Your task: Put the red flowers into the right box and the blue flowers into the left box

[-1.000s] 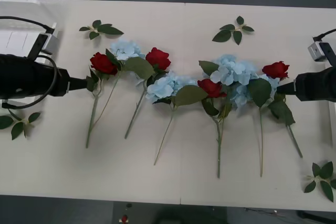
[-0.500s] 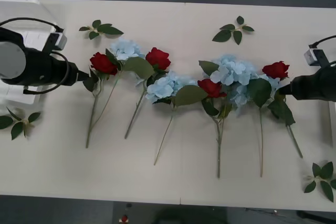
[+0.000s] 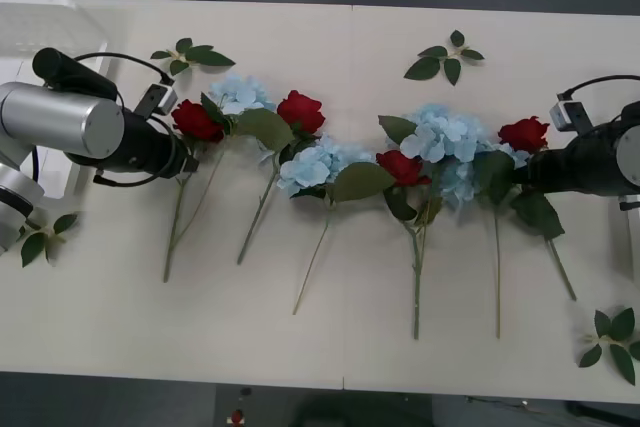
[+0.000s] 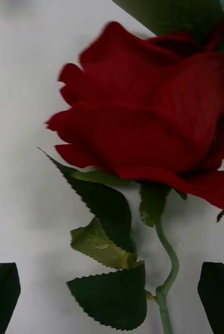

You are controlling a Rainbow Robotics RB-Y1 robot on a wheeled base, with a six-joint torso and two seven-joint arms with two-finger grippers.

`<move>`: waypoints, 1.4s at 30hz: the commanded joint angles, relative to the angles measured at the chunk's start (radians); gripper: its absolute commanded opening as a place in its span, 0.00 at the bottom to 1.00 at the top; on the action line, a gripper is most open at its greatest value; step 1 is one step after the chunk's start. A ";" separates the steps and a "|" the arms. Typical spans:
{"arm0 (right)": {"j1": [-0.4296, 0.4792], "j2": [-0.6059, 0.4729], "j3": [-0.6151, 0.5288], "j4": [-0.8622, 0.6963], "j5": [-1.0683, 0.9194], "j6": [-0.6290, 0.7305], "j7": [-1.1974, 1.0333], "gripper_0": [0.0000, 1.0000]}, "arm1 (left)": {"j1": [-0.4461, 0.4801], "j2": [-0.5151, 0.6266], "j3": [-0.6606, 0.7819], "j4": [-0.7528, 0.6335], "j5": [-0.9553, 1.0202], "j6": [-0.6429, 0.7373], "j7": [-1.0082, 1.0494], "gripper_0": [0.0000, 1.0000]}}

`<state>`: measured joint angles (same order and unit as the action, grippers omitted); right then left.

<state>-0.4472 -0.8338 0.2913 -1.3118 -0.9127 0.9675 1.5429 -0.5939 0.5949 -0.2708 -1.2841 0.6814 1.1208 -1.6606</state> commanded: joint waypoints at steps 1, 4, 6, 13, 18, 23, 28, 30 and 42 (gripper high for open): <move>-0.028 0.033 -0.018 0.017 0.009 -0.012 -0.021 1.00 | -0.033 -0.003 -0.011 -0.009 -0.020 -0.007 0.013 1.00; -0.042 0.050 -0.012 0.045 0.018 -0.015 -0.021 1.00 | -0.050 -0.014 -0.031 0.023 -0.037 -0.007 0.010 1.00; -0.048 0.055 -0.004 0.059 0.020 -0.024 -0.018 1.00 | -0.066 -0.023 -0.042 0.051 -0.045 -0.007 0.005 1.00; -0.059 0.062 0.058 0.097 0.022 -0.101 -0.023 0.46 | -0.135 -0.050 -0.133 0.146 -0.077 -0.030 0.010 1.00; -0.062 0.068 0.057 0.115 0.022 -0.108 -0.023 0.03 | -0.136 -0.076 -0.134 0.180 -0.123 -0.062 0.013 0.62; -0.065 0.068 0.058 0.115 0.023 -0.108 -0.023 0.00 | -0.136 -0.086 -0.134 0.189 -0.166 -0.064 0.015 0.06; -0.074 0.068 0.054 0.123 0.023 -0.108 -0.023 0.00 | -0.136 -0.086 -0.134 0.200 -0.168 -0.064 0.016 0.01; -0.082 0.068 0.039 0.129 0.023 -0.099 -0.020 0.00 | -0.136 -0.086 -0.134 0.207 -0.168 -0.064 0.016 0.00; -0.093 -0.016 -0.219 -0.038 0.018 0.244 0.011 0.00 | -0.136 -0.053 -0.090 0.201 -0.178 -0.061 0.021 0.00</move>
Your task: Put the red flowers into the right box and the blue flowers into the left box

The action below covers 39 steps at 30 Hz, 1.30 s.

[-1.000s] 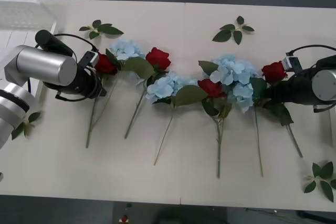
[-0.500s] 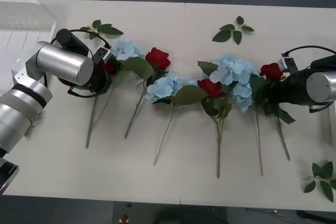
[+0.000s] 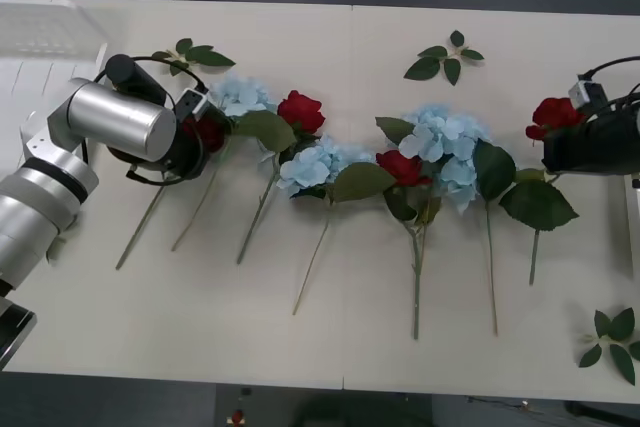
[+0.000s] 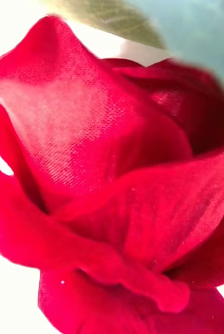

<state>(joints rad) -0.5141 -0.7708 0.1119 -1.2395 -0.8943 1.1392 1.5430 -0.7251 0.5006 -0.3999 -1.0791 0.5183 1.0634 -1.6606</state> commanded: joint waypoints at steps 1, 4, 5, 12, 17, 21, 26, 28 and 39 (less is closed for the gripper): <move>-0.026 -0.094 -0.057 -0.127 -0.003 0.100 0.017 0.00 | -0.005 0.052 0.058 -0.016 -0.014 0.006 0.016 0.00; -0.023 -0.143 -0.130 -0.181 0.003 0.198 0.075 0.00 | -0.005 0.096 0.138 -0.108 -0.001 0.102 -0.016 0.00; -0.023 -0.151 -0.146 -0.186 0.005 0.215 0.091 0.00 | -0.003 0.104 0.156 -0.131 0.002 0.129 -0.034 0.00; -0.004 -0.228 -0.342 -0.187 0.089 0.347 0.293 0.00 | 0.020 0.168 0.385 -0.361 0.210 0.368 -0.283 0.00; 0.026 -0.263 -0.356 -0.149 0.216 0.278 0.394 0.00 | 0.131 0.136 0.490 -0.550 0.488 0.320 -0.370 0.00; 0.063 -0.263 -0.348 -0.087 0.287 0.151 0.404 0.00 | 0.197 0.099 0.481 -0.619 0.681 0.184 -0.384 0.00; 0.080 -0.265 -0.293 0.028 0.345 -0.016 0.405 0.00 | 0.173 0.012 0.454 -0.653 0.807 0.107 -0.455 0.00; 0.080 -0.265 -0.268 0.078 0.363 -0.076 0.401 0.00 | 0.145 -0.043 0.421 -0.653 0.830 0.093 -0.470 0.00; 0.078 -0.263 -0.192 0.226 0.376 -0.274 0.385 0.13 | 0.047 -0.186 0.177 -0.668 0.826 -0.086 -0.492 0.00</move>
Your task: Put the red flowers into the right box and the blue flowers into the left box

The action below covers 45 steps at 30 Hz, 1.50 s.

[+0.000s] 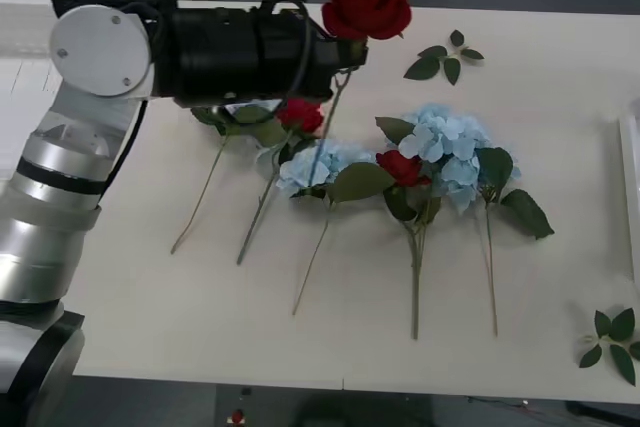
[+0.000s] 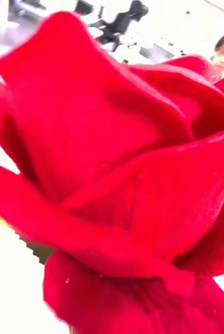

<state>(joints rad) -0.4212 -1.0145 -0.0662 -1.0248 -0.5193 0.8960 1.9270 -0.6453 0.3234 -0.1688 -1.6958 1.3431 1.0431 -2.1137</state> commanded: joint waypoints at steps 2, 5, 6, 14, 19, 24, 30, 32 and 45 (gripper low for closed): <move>-0.014 -0.019 -0.004 0.018 0.001 -0.049 0.001 0.31 | -0.033 -0.026 -0.084 -0.067 0.007 -0.109 -0.043 0.00; -0.016 -0.019 -0.003 0.025 0.005 -0.058 0.001 0.48 | -0.027 -0.043 -0.086 -0.094 0.004 -0.114 -0.048 0.00; -0.014 -0.019 -0.003 0.028 0.005 -0.061 0.004 0.53 | -0.022 -0.049 -0.086 -0.099 0.007 -0.114 -0.049 0.00; -0.014 -0.019 -0.003 0.037 -0.068 -0.074 0.029 0.73 | 0.015 -0.150 -0.095 -0.124 -0.016 -0.115 -0.063 0.00; 0.009 -0.021 -0.003 -0.040 -0.188 -0.055 0.122 0.78 | 0.015 -0.164 -0.098 -0.113 -0.036 -0.115 -0.063 0.00; 0.154 -0.024 -0.070 -0.284 -0.334 -0.028 0.136 0.83 | 0.015 -0.179 -0.116 -0.099 -0.036 -0.137 -0.063 0.00; 0.433 -0.009 -0.231 -0.701 -0.532 -0.031 0.142 0.87 | 0.032 -0.179 -0.118 -0.094 -0.027 -0.137 -0.063 0.00; 0.503 0.014 -0.282 -0.798 -0.590 -0.031 0.145 0.88 | 0.032 -0.179 -0.118 -0.094 -0.027 -0.137 -0.063 0.00; 0.657 0.243 -0.405 -1.017 -1.084 -0.038 0.408 0.91 | 0.032 -0.179 -0.118 -0.094 -0.027 -0.137 -0.063 0.00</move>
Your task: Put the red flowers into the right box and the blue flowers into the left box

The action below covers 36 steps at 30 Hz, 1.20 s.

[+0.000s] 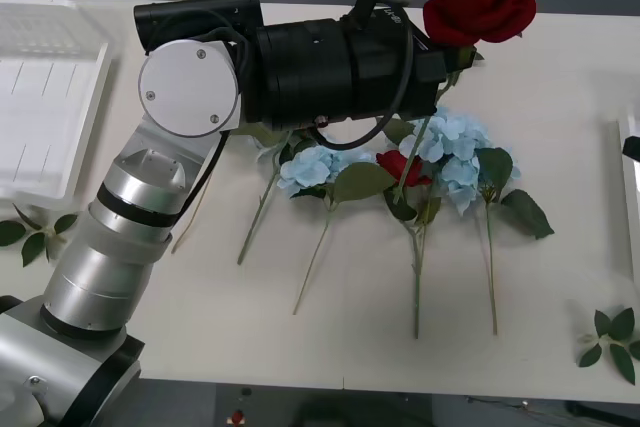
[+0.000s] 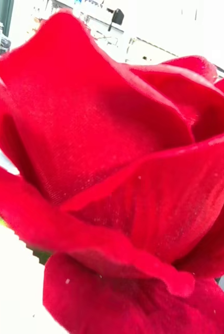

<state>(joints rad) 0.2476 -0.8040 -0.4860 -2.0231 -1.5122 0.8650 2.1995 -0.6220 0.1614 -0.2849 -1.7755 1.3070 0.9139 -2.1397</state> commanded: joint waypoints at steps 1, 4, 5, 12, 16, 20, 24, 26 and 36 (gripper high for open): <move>-0.013 0.040 0.023 -0.017 -0.112 -0.007 0.161 0.92 | 0.008 -0.017 -0.002 -0.015 0.009 -0.007 -0.037 0.00; -0.025 0.062 0.064 -0.006 -0.171 -0.007 0.241 0.92 | 0.008 -0.017 -0.002 -0.015 0.009 -0.007 -0.037 0.00; -0.033 0.066 0.078 0.000 -0.187 -0.007 0.266 0.92 | 0.008 -0.017 -0.002 -0.015 0.009 -0.007 -0.037 0.00; -0.111 0.066 0.228 0.063 -0.310 -0.006 0.442 0.92 | 0.008 -0.017 -0.002 -0.015 0.009 -0.007 -0.037 0.00; -0.179 0.066 0.317 0.107 -0.345 -0.006 0.506 0.91 | 0.008 -0.017 -0.002 -0.015 0.009 -0.007 -0.037 0.00; -0.246 0.066 0.391 0.147 -0.361 -0.006 0.506 0.92 | 0.008 -0.017 -0.002 -0.015 0.009 -0.007 -0.037 0.00; -0.315 0.069 0.471 0.201 -0.388 -0.006 0.506 0.92 | 0.008 -0.017 -0.002 -0.015 0.009 -0.007 -0.037 0.00; -0.353 0.075 0.509 0.233 -0.410 -0.006 0.506 0.92 | 0.008 -0.017 -0.002 -0.015 0.009 -0.007 -0.037 0.00; -0.475 0.131 0.639 0.328 -0.411 -0.001 0.506 0.92 | 0.008 -0.017 -0.002 -0.015 0.009 -0.007 -0.037 0.00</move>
<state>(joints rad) -0.2060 -0.6860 0.1386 -1.6874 -1.9177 0.8643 2.6755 -0.6218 0.1614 -0.2849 -1.7754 1.3071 0.9139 -2.1397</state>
